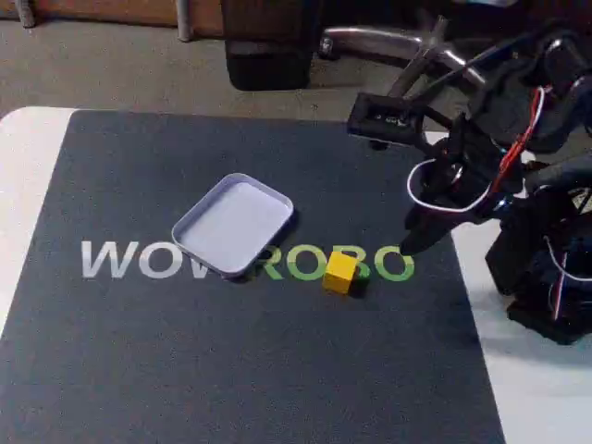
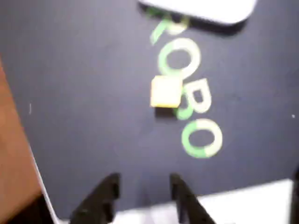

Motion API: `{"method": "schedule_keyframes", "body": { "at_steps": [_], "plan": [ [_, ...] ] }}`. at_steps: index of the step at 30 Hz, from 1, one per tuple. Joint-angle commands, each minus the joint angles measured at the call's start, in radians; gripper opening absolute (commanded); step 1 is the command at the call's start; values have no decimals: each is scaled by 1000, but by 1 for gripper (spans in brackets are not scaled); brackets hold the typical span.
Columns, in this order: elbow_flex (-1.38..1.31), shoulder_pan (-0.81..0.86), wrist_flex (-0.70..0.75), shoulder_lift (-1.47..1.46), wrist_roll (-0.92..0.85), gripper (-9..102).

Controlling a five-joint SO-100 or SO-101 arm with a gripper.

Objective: Move blocks one by one until all three blocks are in the tray.

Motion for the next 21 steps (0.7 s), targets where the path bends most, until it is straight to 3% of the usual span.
{"method": "schedule_keyframes", "body": {
  "at_steps": [1, 5, 9, 17, 21],
  "plan": [
    [152, 57, -72, 130, -44, 12],
    [304, 121, -109, 267, -130, 13],
    [236, 86, -98, 178, -97, 13],
    [-353, -106, 20, -411, 189, 13],
    [-535, -121, 34, -583, 253, 14]
  ]
}}
